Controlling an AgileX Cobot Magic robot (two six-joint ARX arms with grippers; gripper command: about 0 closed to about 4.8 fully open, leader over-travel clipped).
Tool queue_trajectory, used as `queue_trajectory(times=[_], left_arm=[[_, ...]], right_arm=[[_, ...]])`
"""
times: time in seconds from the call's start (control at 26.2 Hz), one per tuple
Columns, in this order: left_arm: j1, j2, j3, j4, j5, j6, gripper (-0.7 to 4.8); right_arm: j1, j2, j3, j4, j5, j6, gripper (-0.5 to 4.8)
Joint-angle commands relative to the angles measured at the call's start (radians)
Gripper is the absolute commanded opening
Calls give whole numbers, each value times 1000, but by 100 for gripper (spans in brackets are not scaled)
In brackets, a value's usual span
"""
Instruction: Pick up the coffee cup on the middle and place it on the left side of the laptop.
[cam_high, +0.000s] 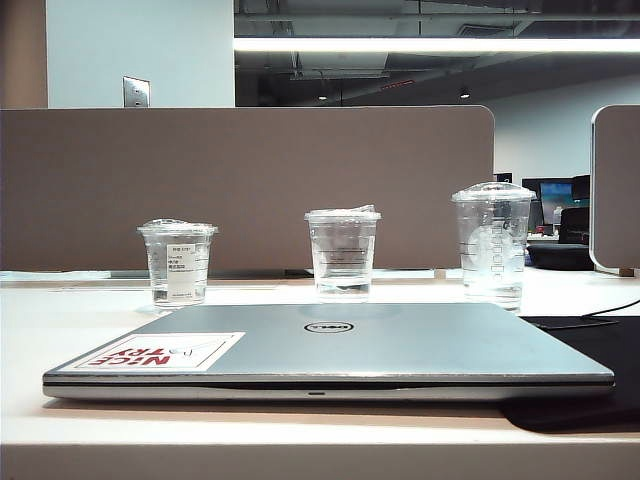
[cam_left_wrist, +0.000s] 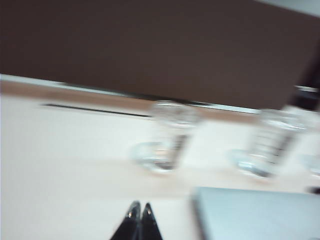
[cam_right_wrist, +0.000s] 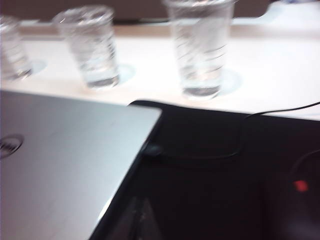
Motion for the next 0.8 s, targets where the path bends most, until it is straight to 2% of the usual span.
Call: queue_trajectory(times=[0.04, 0.27, 0.34, 0.42, 0.5, 0.72, 0.76, 0.8], left_arm=[[-2, 0, 4, 79, 176, -43, -5], [-30, 47, 20, 179, 198, -130, -5], [-76, 123, 40, 198, 198, -72, -5], [-127, 223, 53, 237, 198, 21, -5], [-173, 332, 56, 315, 189, 83, -5], [-278, 773, 79, 702, 119, 201, 1], [-285, 863, 101, 755, 120, 214, 16], [-287, 1025, 157, 821, 131, 218, 90]], right_arm=[[79, 42, -4, 16, -2, 0, -5], [141, 57, -4, 16, -3, -1, -5], [139, 57, -4, 16, -1, -1, -5], [140, 57, -4, 16, -2, 0, -5], [139, 57, -4, 16, -2, -1, -5], [139, 57, -4, 16, -2, -1, -5], [139, 57, -4, 16, -2, -1, -5], [139, 57, -4, 16, -2, 0, -5]])
